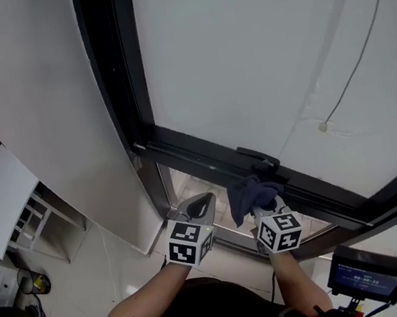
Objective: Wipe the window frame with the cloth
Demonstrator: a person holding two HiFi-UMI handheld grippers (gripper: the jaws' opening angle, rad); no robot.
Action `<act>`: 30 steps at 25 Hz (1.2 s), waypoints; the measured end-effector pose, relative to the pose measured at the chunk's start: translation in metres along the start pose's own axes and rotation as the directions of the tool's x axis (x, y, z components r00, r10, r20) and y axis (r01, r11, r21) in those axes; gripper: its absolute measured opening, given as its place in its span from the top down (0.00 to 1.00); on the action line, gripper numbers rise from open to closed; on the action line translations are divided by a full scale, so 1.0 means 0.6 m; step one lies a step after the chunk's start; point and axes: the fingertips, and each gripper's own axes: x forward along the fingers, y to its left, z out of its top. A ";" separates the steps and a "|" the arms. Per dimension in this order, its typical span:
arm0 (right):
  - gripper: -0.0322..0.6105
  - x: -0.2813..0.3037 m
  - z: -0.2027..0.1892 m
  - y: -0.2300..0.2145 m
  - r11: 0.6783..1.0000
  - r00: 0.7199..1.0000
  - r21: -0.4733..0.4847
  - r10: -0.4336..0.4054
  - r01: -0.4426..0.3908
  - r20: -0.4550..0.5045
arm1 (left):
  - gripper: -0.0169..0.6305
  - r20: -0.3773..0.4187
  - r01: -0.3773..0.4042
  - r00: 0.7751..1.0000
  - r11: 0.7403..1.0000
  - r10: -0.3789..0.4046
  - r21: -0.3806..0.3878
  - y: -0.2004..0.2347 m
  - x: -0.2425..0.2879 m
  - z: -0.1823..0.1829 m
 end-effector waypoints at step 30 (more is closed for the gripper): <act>0.88 0.203 0.011 0.144 0.999 0.999 0.000 0.042 -0.042 -0.019 | 0.98 0.057 -0.154 0.986 0.987 0.156 -0.041 0.294 -0.099 0.021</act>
